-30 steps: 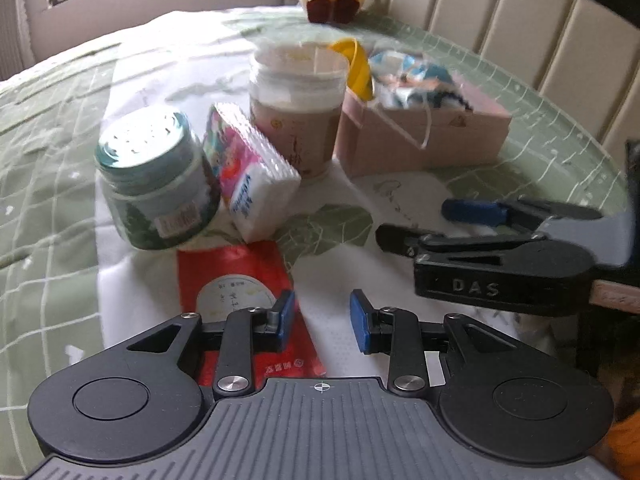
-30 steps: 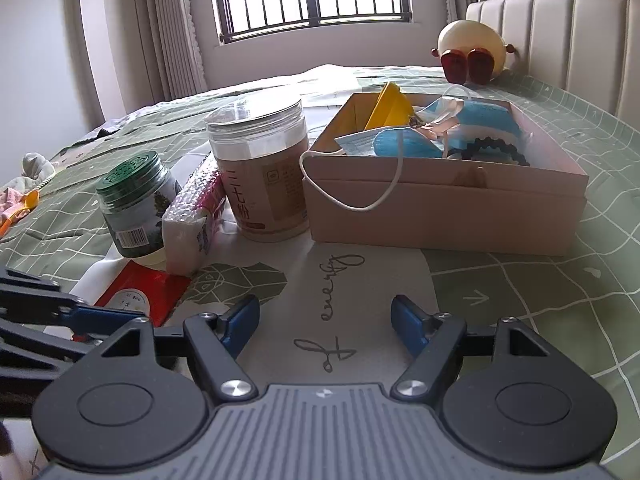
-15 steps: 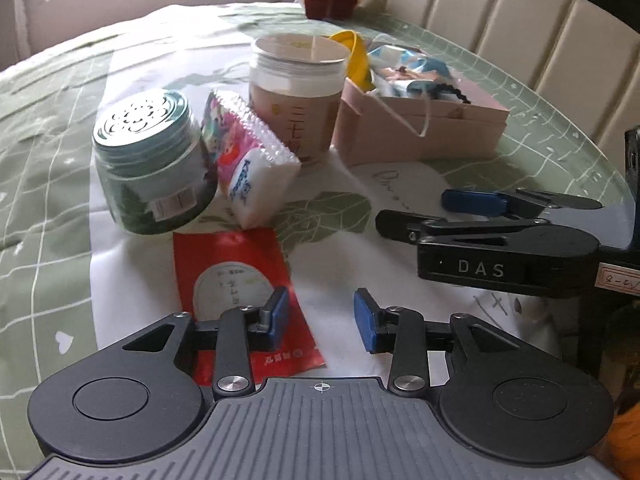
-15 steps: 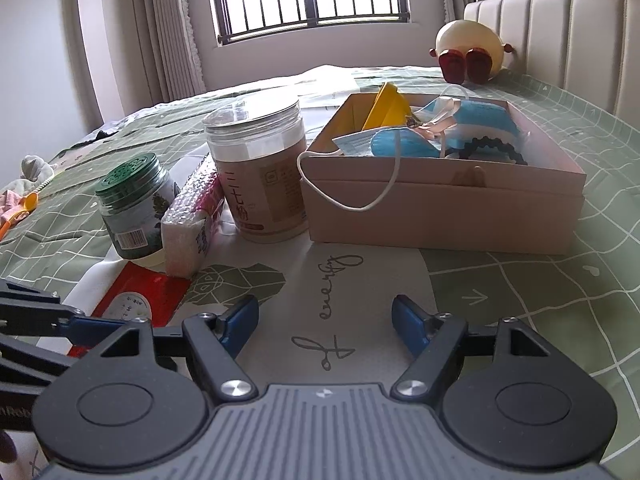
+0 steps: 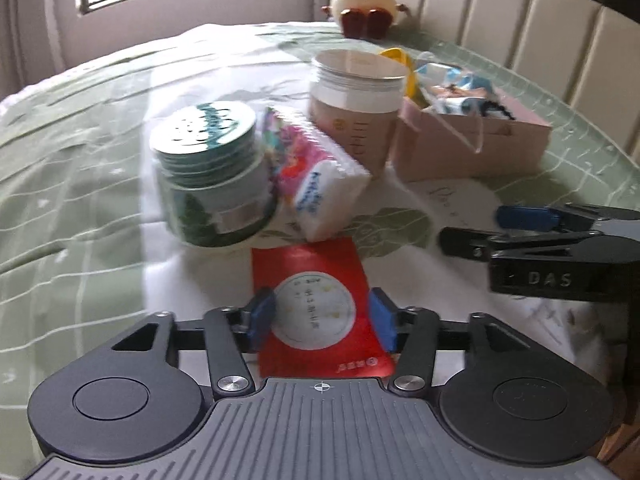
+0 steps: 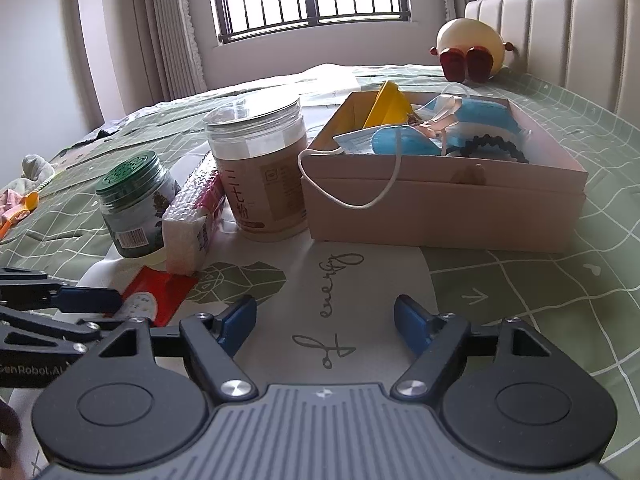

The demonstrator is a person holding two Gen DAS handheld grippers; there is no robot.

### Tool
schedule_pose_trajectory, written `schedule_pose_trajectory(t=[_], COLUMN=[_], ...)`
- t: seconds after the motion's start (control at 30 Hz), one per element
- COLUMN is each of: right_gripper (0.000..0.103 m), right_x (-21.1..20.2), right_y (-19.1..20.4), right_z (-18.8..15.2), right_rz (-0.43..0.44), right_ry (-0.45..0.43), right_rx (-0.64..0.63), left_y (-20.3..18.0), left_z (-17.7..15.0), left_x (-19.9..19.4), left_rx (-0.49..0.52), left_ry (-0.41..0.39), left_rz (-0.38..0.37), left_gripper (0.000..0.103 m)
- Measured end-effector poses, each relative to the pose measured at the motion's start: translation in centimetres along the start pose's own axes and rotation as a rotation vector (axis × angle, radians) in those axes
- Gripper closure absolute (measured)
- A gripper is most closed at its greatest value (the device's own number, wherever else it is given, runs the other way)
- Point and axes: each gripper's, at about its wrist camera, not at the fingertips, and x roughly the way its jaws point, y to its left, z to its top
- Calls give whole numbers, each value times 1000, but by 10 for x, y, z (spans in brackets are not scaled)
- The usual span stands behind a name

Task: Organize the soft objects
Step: 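Grasp the red sachet with the left gripper while the right gripper grasps the pink cartoon tissue pack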

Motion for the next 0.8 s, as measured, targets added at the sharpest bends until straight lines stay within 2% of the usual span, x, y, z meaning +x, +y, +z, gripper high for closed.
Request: schedule_pose_trajectory(t=[0.03, 0.13, 0.3, 0.43, 0.53, 0.67, 0.7, 0.77, 0.8], right_gripper=[26, 23, 18, 0, 0, 0, 0, 12, 12], right_x=[0, 1, 4, 12, 16, 17, 15, 6, 1], right_y=[0, 0, 1, 3, 8, 13, 14, 22, 28], right_z=[0, 0, 1, 4, 9, 10, 12, 17, 21], right_rz=[1, 8, 20, 88, 94, 99, 97, 81, 77], right_ry=[0, 4, 19, 88, 146, 171, 170, 133, 100], right_rx=[1, -1, -14, -60, -114, -186, -189, -210, -226], left_y=[-2, -8, 6, 19, 21, 25, 28, 39, 44], left_z=[0, -2, 0, 2, 5, 0, -3, -10, -13], left_x=[2, 8, 12, 14, 15, 5, 1, -10, -14], left_rx=[12, 37, -55, -93, -91, -93, -102, -147, -170], left_ry=[4, -7, -16, -6, 6, 0, -11, -26, -32], left_rz=[-9, -4, 52, 39, 13, -21, -38, -71, -78], left_gripper=[34, 26, 25, 24, 27, 36, 42, 44, 44])
